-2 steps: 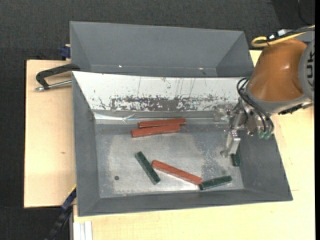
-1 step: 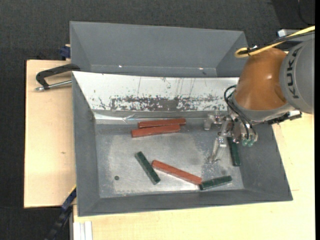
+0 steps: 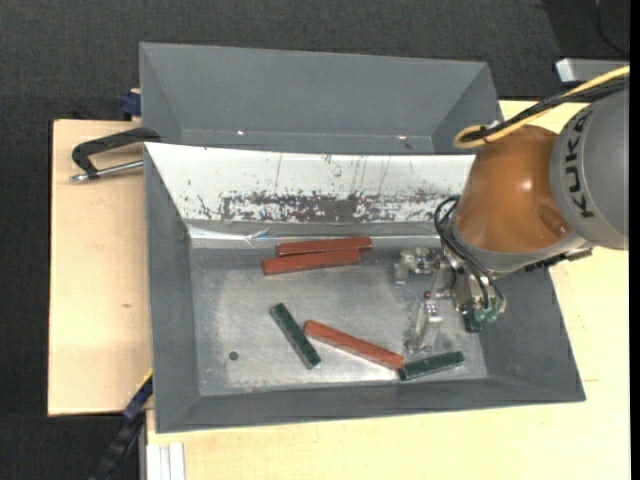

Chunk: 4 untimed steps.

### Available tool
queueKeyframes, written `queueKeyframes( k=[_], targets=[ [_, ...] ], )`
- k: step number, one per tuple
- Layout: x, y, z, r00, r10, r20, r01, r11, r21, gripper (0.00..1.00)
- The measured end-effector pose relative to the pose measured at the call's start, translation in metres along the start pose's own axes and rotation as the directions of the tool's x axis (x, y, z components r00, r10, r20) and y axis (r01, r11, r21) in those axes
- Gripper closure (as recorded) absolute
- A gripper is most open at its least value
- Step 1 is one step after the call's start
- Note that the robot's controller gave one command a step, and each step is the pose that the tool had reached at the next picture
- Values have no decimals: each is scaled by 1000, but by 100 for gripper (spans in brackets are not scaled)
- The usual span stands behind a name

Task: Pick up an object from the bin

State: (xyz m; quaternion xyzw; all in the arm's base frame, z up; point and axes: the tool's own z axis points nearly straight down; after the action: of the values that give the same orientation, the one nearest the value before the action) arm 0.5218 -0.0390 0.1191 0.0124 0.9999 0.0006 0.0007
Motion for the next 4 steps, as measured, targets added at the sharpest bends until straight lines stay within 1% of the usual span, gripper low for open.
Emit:
queueKeyframes(
  k=[1, 2, 3, 4],
  targets=[
    [5, 25, 19, 998, 63, 1, -63, 998, 0, 0],
    [9, 34, 25, 963, 268, -2, -268, 963, -1, 0],
    [22, 48, 41, 990, 139, -1, -139, 990, 0, 0],
    [17, 81, 49, 837, 547, 1, -547, 837, 0, 100]
  ],
)
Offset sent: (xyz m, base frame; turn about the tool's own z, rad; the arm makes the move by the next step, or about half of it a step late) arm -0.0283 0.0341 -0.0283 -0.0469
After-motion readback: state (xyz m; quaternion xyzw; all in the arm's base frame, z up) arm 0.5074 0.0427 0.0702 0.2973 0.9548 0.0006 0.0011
